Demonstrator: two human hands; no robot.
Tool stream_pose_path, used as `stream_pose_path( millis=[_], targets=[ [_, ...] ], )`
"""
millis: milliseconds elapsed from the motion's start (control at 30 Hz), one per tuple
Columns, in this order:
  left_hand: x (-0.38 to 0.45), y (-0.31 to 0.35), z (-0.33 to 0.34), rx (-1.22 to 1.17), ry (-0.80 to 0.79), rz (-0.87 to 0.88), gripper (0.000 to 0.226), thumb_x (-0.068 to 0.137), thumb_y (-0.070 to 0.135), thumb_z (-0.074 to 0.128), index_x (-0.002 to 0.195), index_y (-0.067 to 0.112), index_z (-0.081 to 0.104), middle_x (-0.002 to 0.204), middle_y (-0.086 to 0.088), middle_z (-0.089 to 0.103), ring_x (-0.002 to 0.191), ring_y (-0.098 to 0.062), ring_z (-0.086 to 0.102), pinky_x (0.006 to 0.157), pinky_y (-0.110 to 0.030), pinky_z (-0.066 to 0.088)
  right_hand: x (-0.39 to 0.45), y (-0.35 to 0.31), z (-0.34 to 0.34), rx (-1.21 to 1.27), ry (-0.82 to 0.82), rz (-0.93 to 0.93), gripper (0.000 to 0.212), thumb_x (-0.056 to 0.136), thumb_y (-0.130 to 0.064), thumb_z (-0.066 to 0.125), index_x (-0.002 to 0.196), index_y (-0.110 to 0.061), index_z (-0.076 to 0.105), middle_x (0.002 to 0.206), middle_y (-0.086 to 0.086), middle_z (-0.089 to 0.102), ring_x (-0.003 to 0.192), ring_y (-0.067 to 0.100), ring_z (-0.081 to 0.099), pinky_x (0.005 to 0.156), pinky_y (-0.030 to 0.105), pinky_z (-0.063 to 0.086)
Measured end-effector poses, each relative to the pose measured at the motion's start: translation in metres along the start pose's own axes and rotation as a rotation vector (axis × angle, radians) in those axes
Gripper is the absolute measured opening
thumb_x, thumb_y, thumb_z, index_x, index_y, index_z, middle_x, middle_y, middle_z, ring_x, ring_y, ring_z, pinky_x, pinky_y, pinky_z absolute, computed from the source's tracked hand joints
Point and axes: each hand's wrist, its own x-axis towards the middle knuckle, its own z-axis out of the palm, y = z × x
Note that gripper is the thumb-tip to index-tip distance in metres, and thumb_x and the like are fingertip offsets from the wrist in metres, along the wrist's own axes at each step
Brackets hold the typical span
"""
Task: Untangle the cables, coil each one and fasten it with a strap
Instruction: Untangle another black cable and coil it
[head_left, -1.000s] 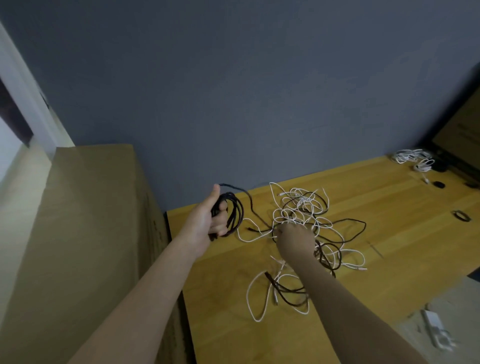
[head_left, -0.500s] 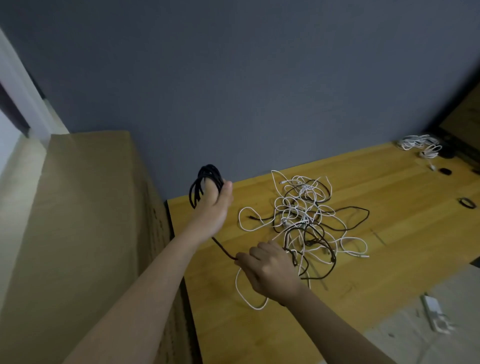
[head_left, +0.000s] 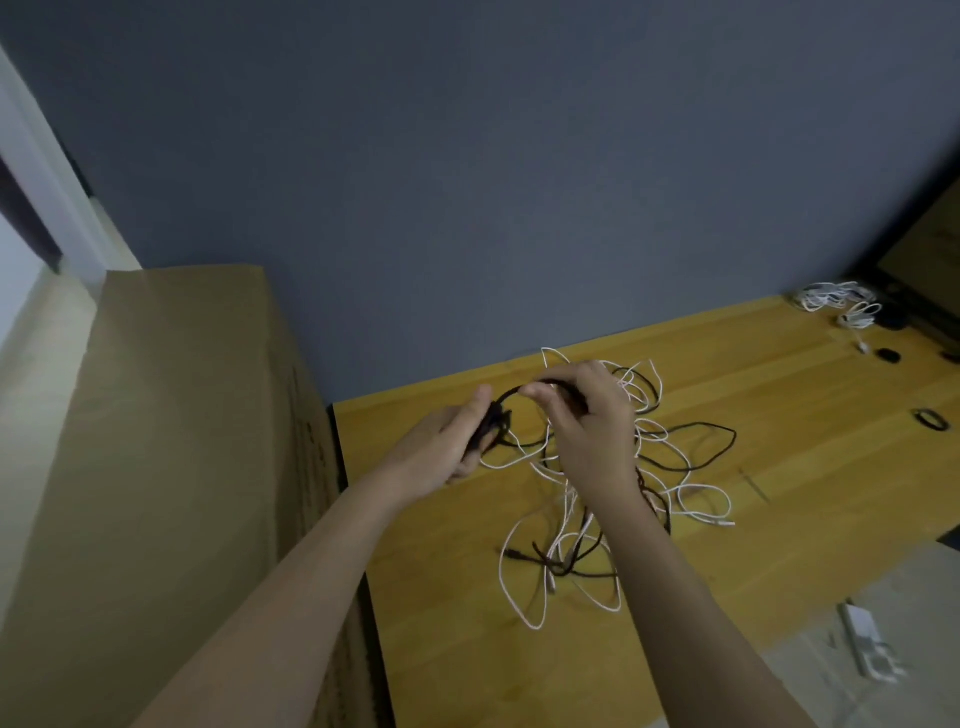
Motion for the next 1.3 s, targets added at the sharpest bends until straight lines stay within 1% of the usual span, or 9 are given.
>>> stream_pose_path(
  millis=[133, 267, 433, 567, 833, 933, 1067, 1200, 1300],
  targets=[
    [0.0, 0.011, -0.002, -0.32, -0.096, -0.02, 0.059, 0.092, 0.058, 0.009, 0.064, 0.015, 0.038, 0.039, 0.006, 0.026, 0.035, -0.01, 0.019, 0.041, -0.02, 0.025, 0.006, -0.003, 0.008, 0.319, -0.381, 0.414, 0.02, 0.093, -0.032, 0.057, 0.104, -0.021, 0.069, 0.101, -0.006, 0.07, 0.094, -0.003, 0.063, 0.082, 0.013, 0.045],
    [-0.001, 0.012, -0.005, -0.432, -0.015, -0.059, 0.056, 0.09, 0.06, 0.022, 0.059, 0.015, 0.035, 0.039, 0.005, 0.021, 0.035, -0.011, 0.014, 0.043, -0.024, 0.021, -0.005, 0.002, 0.019, 0.395, -0.599, 0.669, 0.076, 0.079, -0.081, 0.04, 0.113, -0.019, 0.066, 0.113, 0.001, 0.069, 0.113, 0.016, 0.06, 0.103, 0.039, 0.041],
    [0.004, 0.013, -0.008, -0.456, 0.249, -0.147, 0.056, 0.097, 0.052, 0.036, 0.059, 0.012, 0.04, 0.042, 0.005, 0.024, 0.038, -0.013, 0.021, 0.05, -0.026, 0.032, -0.021, -0.014, 0.026, 0.421, -0.404, 0.494, 0.043, 0.09, -0.058, 0.04, 0.078, -0.019, 0.055, 0.068, -0.006, 0.052, 0.06, 0.004, 0.045, 0.062, 0.02, 0.035],
    [0.005, 0.007, -0.007, -0.412, 0.156, -0.122, 0.056, 0.099, 0.053, 0.028, 0.071, 0.011, 0.052, 0.046, 0.005, 0.034, 0.042, -0.012, 0.034, 0.065, -0.028, 0.042, -0.02, -0.019, 0.038, 0.352, -0.21, 0.468, 0.041, 0.09, -0.051, 0.033, 0.073, -0.016, 0.047, 0.05, -0.013, 0.039, 0.048, 0.004, 0.033, 0.049, 0.018, 0.028],
    [0.0, 0.005, -0.017, -0.487, -0.052, -0.161, 0.039, 0.103, 0.032, 0.034, 0.09, 0.008, 0.062, 0.062, 0.002, 0.056, 0.073, -0.016, 0.063, 0.073, -0.027, 0.053, -0.011, -0.006, 0.027, 0.255, -0.357, 0.44, 0.046, 0.09, -0.055, 0.033, 0.07, -0.019, 0.052, 0.051, -0.012, 0.043, 0.051, 0.007, 0.039, 0.054, 0.021, 0.034],
    [-0.002, 0.011, -0.013, -0.637, -0.061, -0.212, 0.037, 0.104, 0.026, 0.031, 0.08, 0.008, 0.053, 0.053, 0.001, 0.044, 0.055, -0.016, 0.056, 0.062, -0.027, 0.052, -0.01, -0.011, 0.026, 0.231, -0.357, 0.384, 0.043, 0.09, -0.052, 0.033, 0.065, -0.02, 0.047, 0.046, -0.012, 0.041, 0.047, 0.005, 0.036, 0.051, 0.018, 0.03],
    [0.002, 0.016, -0.003, -0.69, 0.056, -0.166, 0.039, 0.104, 0.031, 0.032, 0.072, 0.013, 0.045, 0.048, 0.007, 0.025, 0.039, -0.008, 0.023, 0.046, -0.021, 0.036, -0.01, -0.016, 0.028, 0.315, -0.303, 0.38, 0.047, 0.091, -0.051, 0.035, 0.067, -0.012, 0.048, 0.052, -0.009, 0.043, 0.049, 0.007, 0.039, 0.052, 0.018, 0.033],
    [0.006, 0.013, -0.006, -0.657, 0.249, -0.096, 0.041, 0.102, 0.039, 0.037, 0.071, 0.013, 0.045, 0.048, 0.01, 0.024, 0.041, -0.007, 0.022, 0.042, -0.018, 0.029, -0.01, -0.012, 0.022, 0.45, -0.337, 0.469, 0.044, 0.094, -0.047, 0.036, 0.106, -0.011, 0.059, 0.071, -0.003, 0.061, 0.057, 0.009, 0.046, 0.053, 0.019, 0.037],
    [0.007, 0.009, -0.017, -0.701, 0.402, -0.065, 0.04, 0.102, 0.039, 0.035, 0.072, 0.014, 0.046, 0.046, 0.011, 0.026, 0.041, -0.007, 0.025, 0.044, -0.019, 0.03, -0.026, 0.012, 0.016, 0.332, -0.436, 0.487, 0.026, 0.098, -0.033, 0.046, 0.111, -0.014, 0.059, 0.073, -0.003, 0.065, 0.052, 0.002, 0.046, 0.053, 0.014, 0.037]
  ],
)
